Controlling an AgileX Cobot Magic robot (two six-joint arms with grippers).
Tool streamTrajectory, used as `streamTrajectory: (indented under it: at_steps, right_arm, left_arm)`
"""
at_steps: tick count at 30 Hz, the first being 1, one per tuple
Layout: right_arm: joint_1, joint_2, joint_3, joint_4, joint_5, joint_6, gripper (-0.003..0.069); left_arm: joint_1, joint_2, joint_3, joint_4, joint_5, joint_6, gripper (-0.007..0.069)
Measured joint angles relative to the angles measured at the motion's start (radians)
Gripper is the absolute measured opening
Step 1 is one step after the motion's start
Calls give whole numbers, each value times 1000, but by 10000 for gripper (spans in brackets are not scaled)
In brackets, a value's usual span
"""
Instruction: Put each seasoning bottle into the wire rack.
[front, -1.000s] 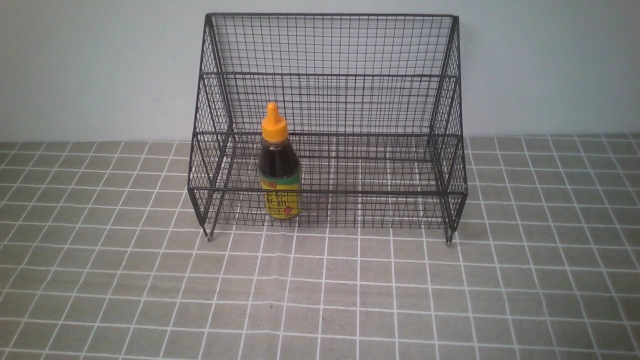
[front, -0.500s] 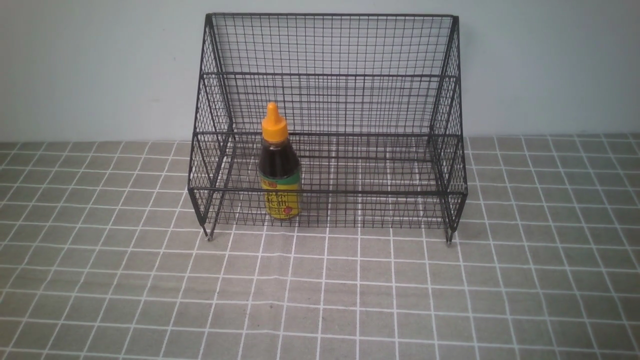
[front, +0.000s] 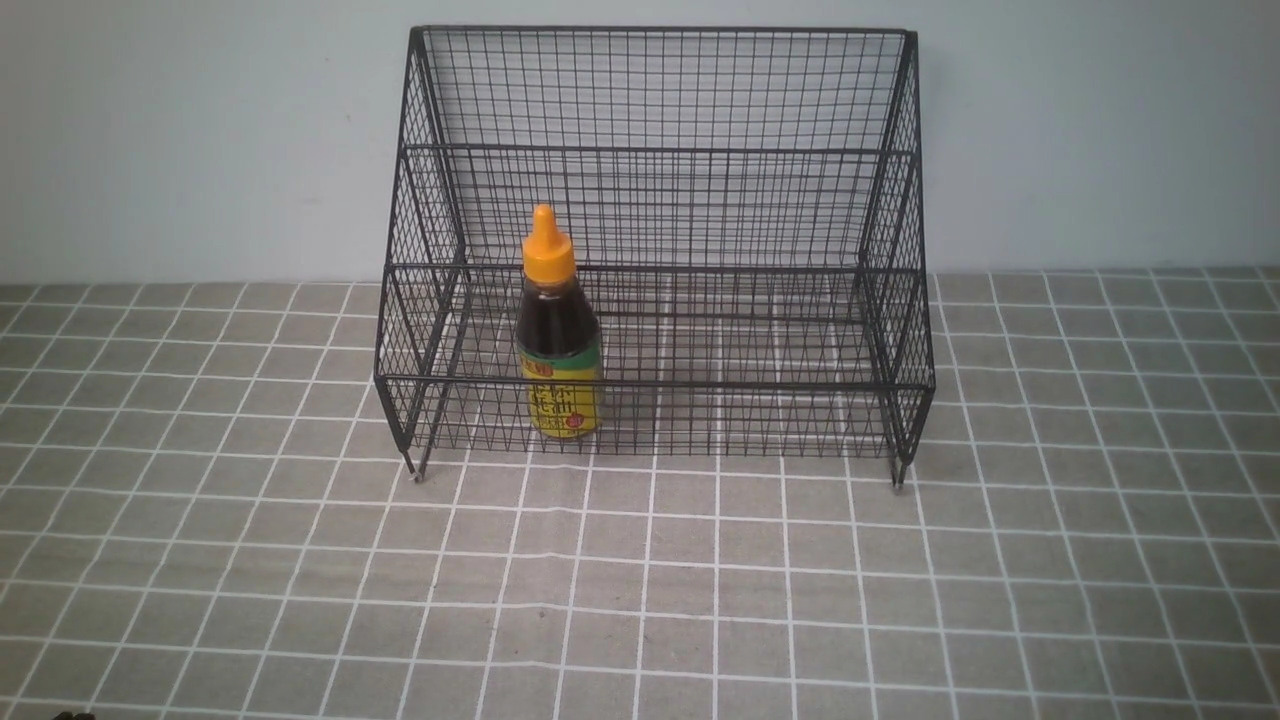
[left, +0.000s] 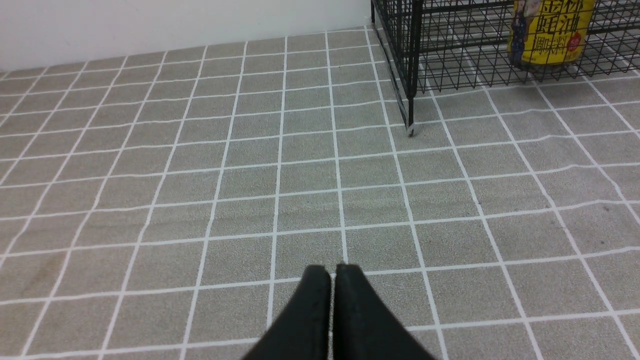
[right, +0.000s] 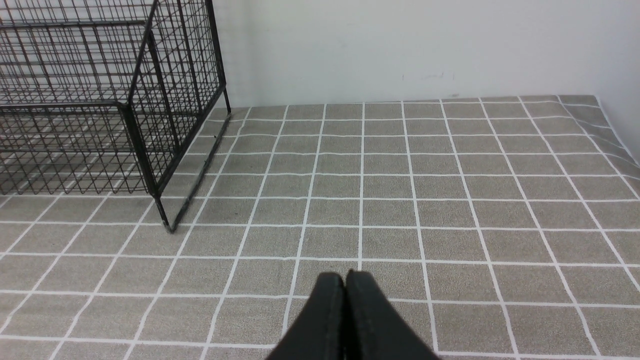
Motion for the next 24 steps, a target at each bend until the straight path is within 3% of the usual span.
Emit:
streamTrajectory:
  at_steps: [24]
  right_arm:
    - [0, 0, 0, 0, 0, 11, -15]
  left_arm:
    - [0, 0, 0, 0, -1, 0, -7]
